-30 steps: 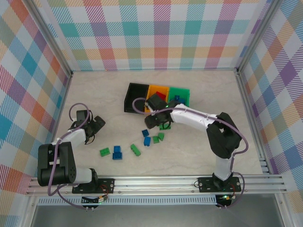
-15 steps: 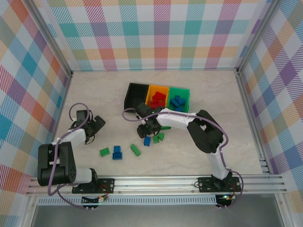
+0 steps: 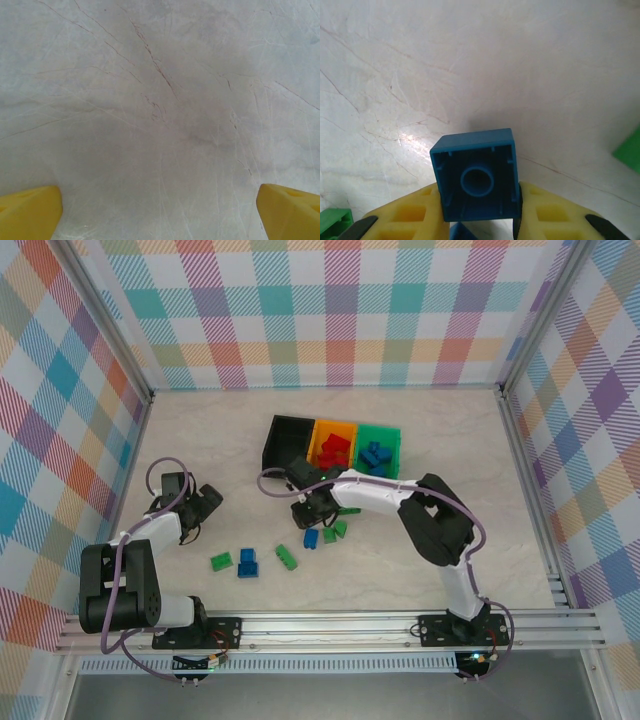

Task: Sort the legos into containers by color
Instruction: Pick up the lego from the center of the table, then place the lego in the container, then pick up the lego from the center of the table.

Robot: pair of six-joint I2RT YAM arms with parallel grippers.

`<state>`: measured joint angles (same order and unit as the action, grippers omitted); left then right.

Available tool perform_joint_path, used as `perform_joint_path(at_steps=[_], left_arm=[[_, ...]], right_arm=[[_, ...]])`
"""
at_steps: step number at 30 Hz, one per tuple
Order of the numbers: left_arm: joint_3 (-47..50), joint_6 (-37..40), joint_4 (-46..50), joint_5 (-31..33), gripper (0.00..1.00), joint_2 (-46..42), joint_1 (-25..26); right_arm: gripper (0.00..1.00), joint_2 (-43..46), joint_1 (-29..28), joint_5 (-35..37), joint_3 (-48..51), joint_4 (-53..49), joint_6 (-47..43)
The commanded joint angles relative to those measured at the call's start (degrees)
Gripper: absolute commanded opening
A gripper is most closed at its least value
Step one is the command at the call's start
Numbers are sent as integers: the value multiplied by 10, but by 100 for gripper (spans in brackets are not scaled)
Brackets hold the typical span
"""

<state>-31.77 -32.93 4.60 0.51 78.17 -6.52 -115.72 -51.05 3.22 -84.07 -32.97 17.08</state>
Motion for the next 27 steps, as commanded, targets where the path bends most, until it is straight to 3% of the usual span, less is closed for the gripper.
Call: perform_joint_path(at_steps=[1, 6, 11, 14, 16, 17, 21, 27], left_arm=[[4, -5, -51, -112, 100, 30, 5], [4, -4, -53, -117, 100, 31, 5], [4, -5, -55, -116, 100, 33, 5], [4, -5, -55, -114, 100, 37, 5], [4, -5, -56, -115, 100, 38, 5], [4, -5, -57, -117, 100, 38, 5], [3, -7, -58, -119, 100, 41, 5], [4, -12, -70, -132, 100, 55, 5]], right_arm=[[28, 81, 39, 27, 17, 3, -5], [30, 145, 133, 51, 58, 34, 6], [33, 128, 184, 119, 43, 27, -7], [45, 109, 181, 176, 18, -5, -14], [59, 107, 180, 170, 20, -11, -16], [62, 111, 178, 158, 27, -6, -19], [65, 130, 140, 99, 55, -2, -40], [65, 144, 30, -13, 90, -29, -51]])
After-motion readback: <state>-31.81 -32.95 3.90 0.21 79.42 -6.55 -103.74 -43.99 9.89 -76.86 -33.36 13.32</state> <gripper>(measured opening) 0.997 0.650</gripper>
